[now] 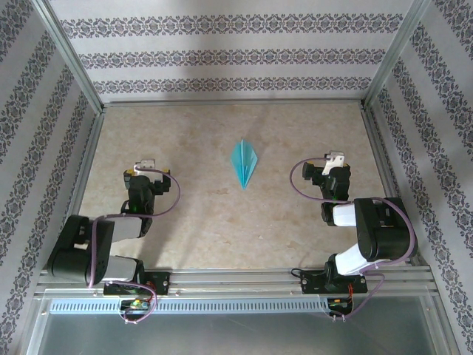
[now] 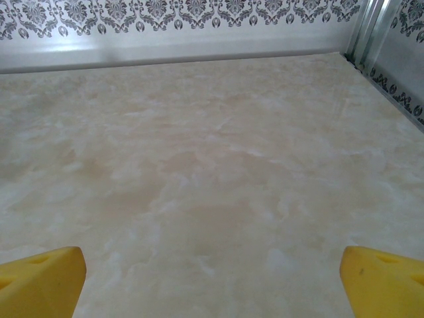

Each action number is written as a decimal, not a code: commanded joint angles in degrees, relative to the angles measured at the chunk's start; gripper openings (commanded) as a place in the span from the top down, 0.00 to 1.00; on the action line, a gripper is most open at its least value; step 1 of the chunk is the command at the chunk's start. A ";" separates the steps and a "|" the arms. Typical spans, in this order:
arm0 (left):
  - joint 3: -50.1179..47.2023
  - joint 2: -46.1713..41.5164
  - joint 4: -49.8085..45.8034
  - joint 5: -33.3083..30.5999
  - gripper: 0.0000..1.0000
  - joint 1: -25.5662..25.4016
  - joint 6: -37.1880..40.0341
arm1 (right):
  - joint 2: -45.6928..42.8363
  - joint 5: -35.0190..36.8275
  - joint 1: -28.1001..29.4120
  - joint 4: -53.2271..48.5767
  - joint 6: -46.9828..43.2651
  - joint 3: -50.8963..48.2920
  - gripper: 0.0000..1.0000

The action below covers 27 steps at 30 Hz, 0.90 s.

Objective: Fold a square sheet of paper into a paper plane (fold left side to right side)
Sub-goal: Reset both arms

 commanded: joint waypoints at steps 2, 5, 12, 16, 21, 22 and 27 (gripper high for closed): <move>-0.82 5.81 14.12 5.45 0.00 1.14 0.62 | 0.25 0.98 0.67 0.22 -0.56 0.64 0.02; -3.19 10.21 22.02 6.63 0.00 1.26 0.62 | 0.27 1.04 0.73 0.22 -0.60 0.64 0.02; -4.28 14.12 28.74 8.84 0.00 2.00 0.67 | 0.27 1.20 0.82 0.04 -0.71 0.72 0.02; -1.93 12.10 21.23 8.07 0.00 3.69 -1.71 | 0.27 1.08 0.82 0.03 -0.73 0.67 0.02; 6.25 10.31 3.12 8.27 0.00 5.93 -5.00 | 0.27 1.14 0.91 -0.05 -0.82 0.65 0.02; 6.02 10.74 4.46 8.19 0.00 5.98 -4.67 | 0.25 1.11 0.91 -0.05 -0.81 0.65 0.02; 5.88 10.77 4.91 7.80 0.00 5.98 -4.70 | 0.27 1.24 0.91 -0.09 -0.82 0.64 0.02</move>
